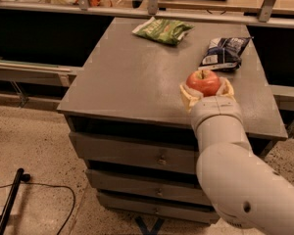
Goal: Move apple near blue chip bag
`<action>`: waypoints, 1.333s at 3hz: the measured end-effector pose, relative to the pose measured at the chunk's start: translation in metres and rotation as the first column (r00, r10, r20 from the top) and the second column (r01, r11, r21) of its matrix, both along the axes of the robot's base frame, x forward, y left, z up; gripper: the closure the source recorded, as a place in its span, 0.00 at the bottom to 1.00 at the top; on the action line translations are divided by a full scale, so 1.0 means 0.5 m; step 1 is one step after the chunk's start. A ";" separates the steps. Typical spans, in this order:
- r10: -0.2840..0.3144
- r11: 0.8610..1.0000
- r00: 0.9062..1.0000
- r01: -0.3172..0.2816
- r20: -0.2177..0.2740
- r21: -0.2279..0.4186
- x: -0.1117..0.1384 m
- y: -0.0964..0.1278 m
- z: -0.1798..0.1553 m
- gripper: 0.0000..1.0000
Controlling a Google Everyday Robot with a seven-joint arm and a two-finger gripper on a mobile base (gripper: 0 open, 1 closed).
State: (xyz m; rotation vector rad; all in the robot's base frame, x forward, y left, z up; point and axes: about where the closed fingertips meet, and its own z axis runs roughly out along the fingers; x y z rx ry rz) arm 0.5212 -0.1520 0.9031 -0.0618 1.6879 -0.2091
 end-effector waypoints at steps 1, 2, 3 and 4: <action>0.003 1.000 1.000 -0.003 -0.001 0.009 0.037 -0.031 -0.015 1.00; 0.004 1.000 1.000 -0.004 0.001 0.017 0.072 -0.049 -0.041 1.00; 0.000 1.000 1.000 0.000 0.016 0.025 0.110 -0.063 -0.066 1.00; -0.007 0.999 0.999 0.005 0.038 0.032 0.146 -0.081 -0.076 1.00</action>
Offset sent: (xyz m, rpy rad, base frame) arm 0.0612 -0.0395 -0.0439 0.0345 -0.0028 0.0002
